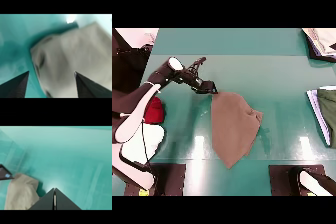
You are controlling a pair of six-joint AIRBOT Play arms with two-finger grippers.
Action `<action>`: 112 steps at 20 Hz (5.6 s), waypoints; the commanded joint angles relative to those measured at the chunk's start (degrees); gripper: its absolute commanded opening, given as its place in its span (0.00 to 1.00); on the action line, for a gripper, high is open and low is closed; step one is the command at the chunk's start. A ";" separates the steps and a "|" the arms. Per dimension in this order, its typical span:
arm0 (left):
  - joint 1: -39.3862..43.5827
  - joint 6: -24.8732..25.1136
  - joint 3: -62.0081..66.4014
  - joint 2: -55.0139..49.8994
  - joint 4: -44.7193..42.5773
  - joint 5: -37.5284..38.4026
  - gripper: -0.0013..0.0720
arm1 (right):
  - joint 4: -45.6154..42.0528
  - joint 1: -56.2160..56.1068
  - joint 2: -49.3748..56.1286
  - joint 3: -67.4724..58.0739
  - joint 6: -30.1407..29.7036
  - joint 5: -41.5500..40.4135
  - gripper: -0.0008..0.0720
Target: Fold the shirts.
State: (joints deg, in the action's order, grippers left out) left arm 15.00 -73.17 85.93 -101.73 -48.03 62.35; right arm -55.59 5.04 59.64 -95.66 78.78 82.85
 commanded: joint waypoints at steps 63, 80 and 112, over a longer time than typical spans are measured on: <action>-5.07 0.59 2.60 5.64 -4.63 6.27 0.86 | -1.60 -10.01 20.31 24.55 1.68 -3.78 0.03; -16.57 -1.33 -48.76 38.64 0.74 -0.81 0.86 | -1.42 -3.89 15.17 22.69 -0.42 -3.15 0.03; -17.49 0.79 -21.86 32.57 -3.67 -6.14 0.06 | 4.72 13.18 5.62 51.28 -4.98 -10.56 0.74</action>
State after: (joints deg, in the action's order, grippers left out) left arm -2.35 -72.42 63.70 -69.10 -51.35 54.94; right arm -58.11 16.67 59.66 -46.39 75.88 78.39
